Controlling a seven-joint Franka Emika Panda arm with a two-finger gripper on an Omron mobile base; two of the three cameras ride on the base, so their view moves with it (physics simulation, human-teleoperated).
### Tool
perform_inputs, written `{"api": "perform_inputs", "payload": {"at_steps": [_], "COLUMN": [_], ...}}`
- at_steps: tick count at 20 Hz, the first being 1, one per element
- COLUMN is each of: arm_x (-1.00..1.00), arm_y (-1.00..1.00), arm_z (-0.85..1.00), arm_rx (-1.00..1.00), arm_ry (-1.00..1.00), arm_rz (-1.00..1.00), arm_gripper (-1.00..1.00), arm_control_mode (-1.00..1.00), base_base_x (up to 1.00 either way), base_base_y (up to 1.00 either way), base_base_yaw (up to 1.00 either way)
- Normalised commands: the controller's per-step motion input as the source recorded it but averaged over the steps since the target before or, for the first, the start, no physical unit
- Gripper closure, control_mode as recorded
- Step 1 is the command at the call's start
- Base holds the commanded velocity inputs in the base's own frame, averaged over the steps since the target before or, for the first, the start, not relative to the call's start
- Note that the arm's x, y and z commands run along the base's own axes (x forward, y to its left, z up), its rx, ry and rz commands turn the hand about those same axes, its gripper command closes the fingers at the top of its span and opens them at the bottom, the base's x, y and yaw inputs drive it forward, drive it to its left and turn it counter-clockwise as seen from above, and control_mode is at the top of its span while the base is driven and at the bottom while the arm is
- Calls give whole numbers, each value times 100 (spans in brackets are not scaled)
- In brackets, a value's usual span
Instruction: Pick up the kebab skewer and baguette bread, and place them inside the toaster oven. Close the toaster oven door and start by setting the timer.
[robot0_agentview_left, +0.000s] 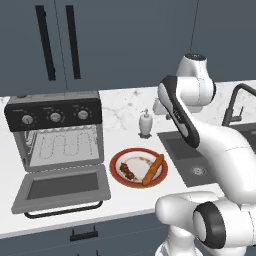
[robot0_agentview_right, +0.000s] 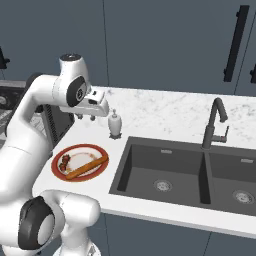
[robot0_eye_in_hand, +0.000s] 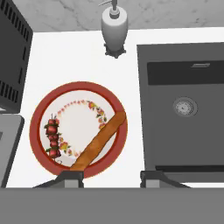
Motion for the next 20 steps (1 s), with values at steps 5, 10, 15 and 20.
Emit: {"api": "perform_inputs", "payload": {"at_steps": [5, 10, 15, 20], "arm_x": [-43, -92, -23, -8], "arm_y": [15, 80, 100, 100], "arm_z": [-24, -38, -19, -1], "arm_rx": [0, 0, -2, -8], "arm_ry": [-8, -52, -52, -38], "arm_rz": [0, -1, -5, 9], "arm_gripper": [-100, -100, -100, -100], "arm_control_mode": [-100, -100, -100, -100], "base_base_x": [0, 0, 0, 0], "base_base_y": [0, 0, 0, 0], "base_base_yaw": [0, 0, 0, 0]}}
